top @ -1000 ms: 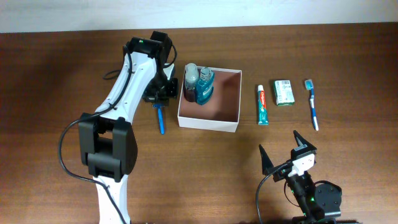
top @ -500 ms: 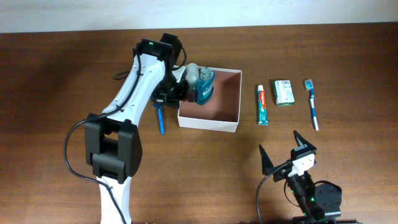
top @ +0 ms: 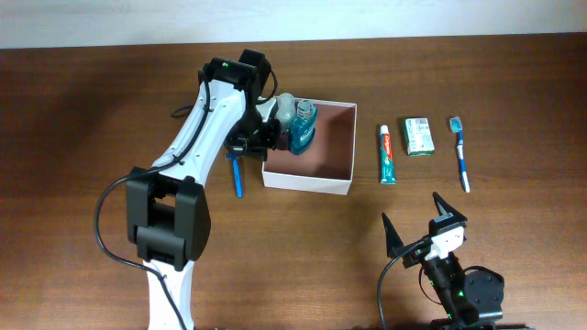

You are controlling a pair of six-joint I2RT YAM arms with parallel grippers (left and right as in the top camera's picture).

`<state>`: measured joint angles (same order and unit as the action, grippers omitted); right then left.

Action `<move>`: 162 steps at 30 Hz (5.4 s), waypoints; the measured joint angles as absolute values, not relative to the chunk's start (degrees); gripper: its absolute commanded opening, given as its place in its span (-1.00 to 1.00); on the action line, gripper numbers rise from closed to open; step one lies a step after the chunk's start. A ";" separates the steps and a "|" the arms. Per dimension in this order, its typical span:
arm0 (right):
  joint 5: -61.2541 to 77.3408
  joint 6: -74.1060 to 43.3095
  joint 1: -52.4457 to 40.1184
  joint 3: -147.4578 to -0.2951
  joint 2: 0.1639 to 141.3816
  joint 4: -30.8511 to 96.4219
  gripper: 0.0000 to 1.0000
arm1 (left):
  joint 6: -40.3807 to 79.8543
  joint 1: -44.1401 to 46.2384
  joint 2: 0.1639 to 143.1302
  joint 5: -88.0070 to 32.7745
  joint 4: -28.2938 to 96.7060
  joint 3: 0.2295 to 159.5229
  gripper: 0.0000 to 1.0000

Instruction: Pack container

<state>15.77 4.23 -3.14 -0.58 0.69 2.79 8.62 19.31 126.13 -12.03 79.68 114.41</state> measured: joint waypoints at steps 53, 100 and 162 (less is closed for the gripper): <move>15.77 4.23 -3.14 -0.58 0.69 2.79 0.97 | 9.08 18.50 126.13 -13.56 75.00 108.20 -0.99; 15.77 4.21 -3.14 -0.58 0.69 2.79 0.97 | 9.08 14.79 126.13 -13.39 78.63 108.81 -0.99; 15.77 4.23 -3.14 -0.58 0.69 2.79 0.97 | 20.45 3.68 119.35 3.53 73.63 110.45 0.99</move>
